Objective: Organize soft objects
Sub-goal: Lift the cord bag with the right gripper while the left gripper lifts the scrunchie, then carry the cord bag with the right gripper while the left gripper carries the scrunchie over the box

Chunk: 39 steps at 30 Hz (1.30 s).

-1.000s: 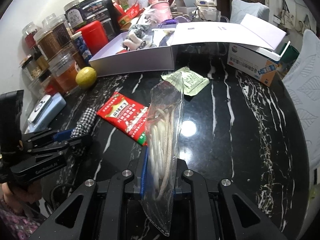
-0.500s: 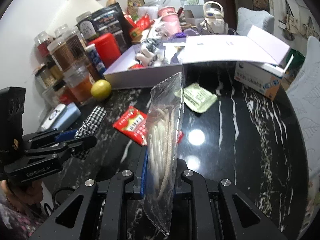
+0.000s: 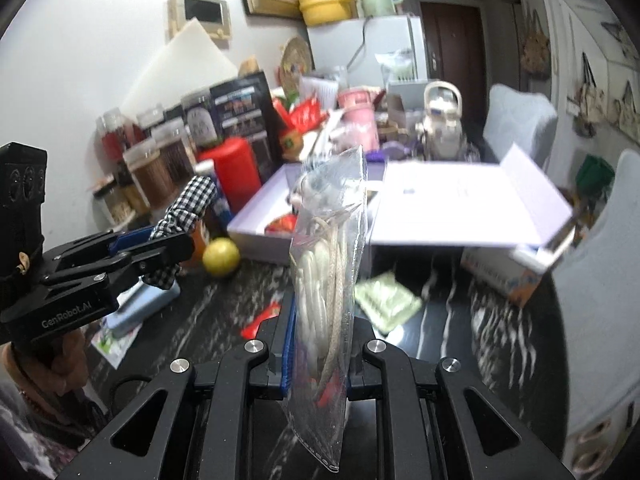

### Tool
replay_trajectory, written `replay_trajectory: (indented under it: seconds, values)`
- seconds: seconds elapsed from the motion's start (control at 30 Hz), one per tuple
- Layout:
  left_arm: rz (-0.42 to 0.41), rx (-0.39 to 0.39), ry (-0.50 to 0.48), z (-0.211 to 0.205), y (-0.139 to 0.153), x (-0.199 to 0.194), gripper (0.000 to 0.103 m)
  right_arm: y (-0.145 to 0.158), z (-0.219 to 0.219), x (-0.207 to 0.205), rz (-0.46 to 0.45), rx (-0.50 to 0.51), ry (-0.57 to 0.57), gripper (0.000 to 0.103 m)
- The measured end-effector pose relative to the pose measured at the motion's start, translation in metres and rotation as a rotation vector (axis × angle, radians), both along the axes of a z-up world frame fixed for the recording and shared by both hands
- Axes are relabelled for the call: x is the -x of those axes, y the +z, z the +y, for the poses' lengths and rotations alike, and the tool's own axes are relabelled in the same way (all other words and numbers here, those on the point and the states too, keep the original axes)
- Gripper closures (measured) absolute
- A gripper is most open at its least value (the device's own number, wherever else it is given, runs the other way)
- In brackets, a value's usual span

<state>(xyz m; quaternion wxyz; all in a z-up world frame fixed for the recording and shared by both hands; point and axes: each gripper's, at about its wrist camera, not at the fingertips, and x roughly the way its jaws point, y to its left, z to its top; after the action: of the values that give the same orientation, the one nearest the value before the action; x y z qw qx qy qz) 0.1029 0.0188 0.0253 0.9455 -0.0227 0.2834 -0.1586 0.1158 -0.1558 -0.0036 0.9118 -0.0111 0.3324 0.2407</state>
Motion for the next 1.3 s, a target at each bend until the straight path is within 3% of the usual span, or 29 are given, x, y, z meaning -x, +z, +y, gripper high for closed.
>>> replay_trajectory:
  seconds: [0.23, 0.6, 1.03, 1.3]
  values:
    - [-0.087, 0.005, 0.001, -0.002, 0.03, -0.025, 0.073, 0.035, 0.002, -0.024, -0.059, -0.028, 0.068, 0.086]
    - [-0.137, 0.046, -0.004, 0.006, 0.052, -0.088, 0.073, 0.066, 0.019, -0.08, -0.135, -0.014, 0.101, 0.086]
    - [-0.103, 0.023, 0.097, 0.041, 0.034, -0.183, 0.073, 0.05, 0.055, -0.18, -0.113, 0.031, 0.135, 0.086]
    - [-0.013, -0.028, 0.137, 0.055, 0.001, -0.221, 0.073, 0.021, 0.083, -0.229, -0.049, 0.029, 0.174, 0.086]
